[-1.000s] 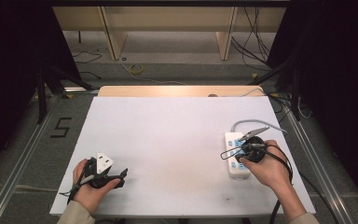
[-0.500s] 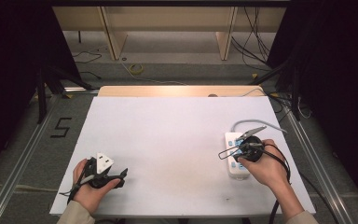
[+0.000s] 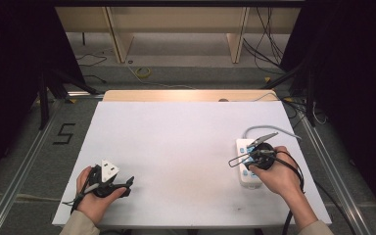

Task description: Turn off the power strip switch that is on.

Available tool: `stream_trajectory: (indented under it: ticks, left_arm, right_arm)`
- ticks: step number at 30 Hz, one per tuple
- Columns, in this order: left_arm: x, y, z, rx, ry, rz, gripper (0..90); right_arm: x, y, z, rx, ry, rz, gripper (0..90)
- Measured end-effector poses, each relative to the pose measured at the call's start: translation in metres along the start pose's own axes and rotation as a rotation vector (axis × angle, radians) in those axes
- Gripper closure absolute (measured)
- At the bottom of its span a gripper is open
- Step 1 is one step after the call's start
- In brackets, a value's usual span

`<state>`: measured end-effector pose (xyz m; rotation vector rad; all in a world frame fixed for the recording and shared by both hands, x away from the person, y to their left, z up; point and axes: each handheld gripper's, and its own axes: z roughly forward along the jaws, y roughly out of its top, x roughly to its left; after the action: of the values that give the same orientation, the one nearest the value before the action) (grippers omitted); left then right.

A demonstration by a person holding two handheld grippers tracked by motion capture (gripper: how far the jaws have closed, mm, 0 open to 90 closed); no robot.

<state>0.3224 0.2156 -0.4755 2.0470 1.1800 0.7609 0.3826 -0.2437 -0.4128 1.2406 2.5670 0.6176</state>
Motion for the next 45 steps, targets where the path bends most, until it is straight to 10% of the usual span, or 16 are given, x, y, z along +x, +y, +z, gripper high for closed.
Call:
stream_trajectory:
  ticks: [45]
  left_arm:
    - [0.0, 0.001, 0.001, 0.001, -0.002, 0.003, 14.4]
  right_arm:
    - [0.0, -0.003, 0.016, 0.039, 0.013, 0.001, 90.0]
